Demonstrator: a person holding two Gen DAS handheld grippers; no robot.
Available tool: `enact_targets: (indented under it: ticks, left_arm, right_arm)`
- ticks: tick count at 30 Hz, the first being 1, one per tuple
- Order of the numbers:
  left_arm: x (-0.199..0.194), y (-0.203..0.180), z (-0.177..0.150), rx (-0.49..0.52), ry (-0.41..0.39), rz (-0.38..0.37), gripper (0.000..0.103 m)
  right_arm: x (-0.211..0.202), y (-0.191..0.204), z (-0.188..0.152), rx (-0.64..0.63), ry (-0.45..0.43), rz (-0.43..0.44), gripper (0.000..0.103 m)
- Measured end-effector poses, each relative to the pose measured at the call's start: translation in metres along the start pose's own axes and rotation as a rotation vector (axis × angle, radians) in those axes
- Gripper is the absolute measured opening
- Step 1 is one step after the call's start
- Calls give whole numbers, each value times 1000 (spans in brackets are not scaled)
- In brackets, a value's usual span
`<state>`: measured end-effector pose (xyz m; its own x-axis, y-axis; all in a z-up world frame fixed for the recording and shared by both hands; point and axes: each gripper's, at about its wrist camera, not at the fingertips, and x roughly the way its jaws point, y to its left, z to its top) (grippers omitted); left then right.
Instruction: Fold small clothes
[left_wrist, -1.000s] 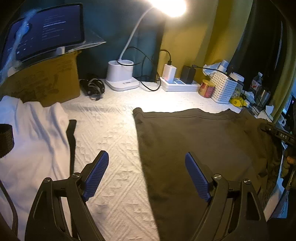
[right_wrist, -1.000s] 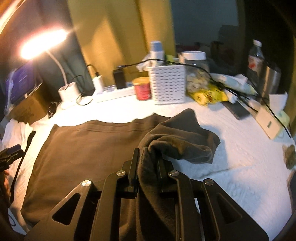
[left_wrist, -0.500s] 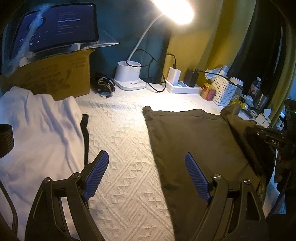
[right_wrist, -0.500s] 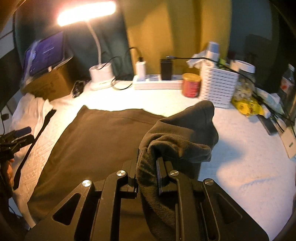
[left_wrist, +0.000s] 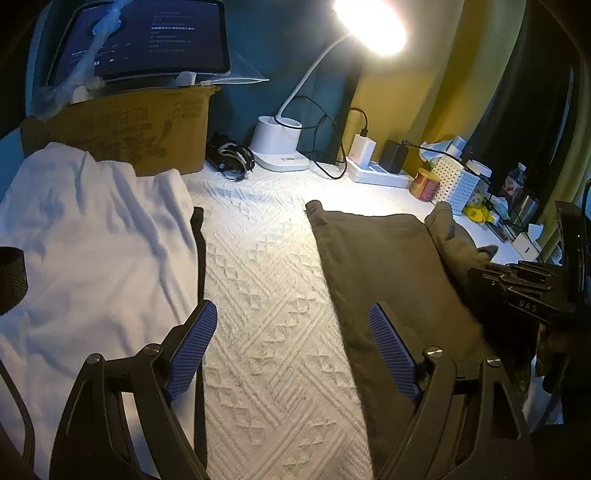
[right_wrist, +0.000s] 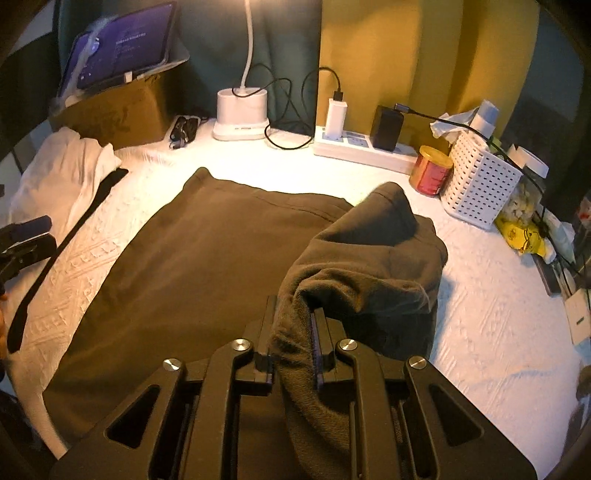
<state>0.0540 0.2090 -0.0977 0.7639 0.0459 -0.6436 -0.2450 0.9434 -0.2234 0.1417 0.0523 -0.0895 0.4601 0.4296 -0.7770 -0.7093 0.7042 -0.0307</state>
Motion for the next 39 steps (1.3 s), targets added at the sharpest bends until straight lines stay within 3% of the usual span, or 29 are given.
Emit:
enact_targets:
  ticks: [2,5,11,14,17,20,24,30,37,38,39]
  left_arm:
    - [-3,1,-1,2,-1,4,84]
    - [-7,2,-2,9,-4,8,84]
    - [-13,0,-3,9,-7,13,84]
    - [-17,-5,-2,23,-12,17,84]
    - [-20,-14,-1,37,-16,15,84]
    - [-21,-28,0,51,-19,1,84]
    - [-16,-58,-2,89,-3,-49,84]
    - [-3,-119,-13,165,67,-200,84]
    - [17,-188,-32,325,136,-314,83]
    - [22,-196,-36,354,149,-317,79]
    - [26,-201,-39,373,168,-317,60]
  right_arm:
    - [-1,10,1,13,10,58,18]
    - [1,29,-2,1,18,147,42]
    - [-6,57,-13,0,34,326,44]
    - [-20,68,-19,-29,10,395,64]
    - [-44,68,-23,-63,-43,427,65]
    - [-66,50,-26,-57,-110,393,65]
    - [-85,-7,-36,41,-171,273,65]
    - [-93,-83,-70,195,-169,135,65]
    - [-93,-126,-113,291,-144,97,65]
    - [-92,-129,-117,300,-139,96,65]
    - [-92,-131,-121,305,-136,97,65]
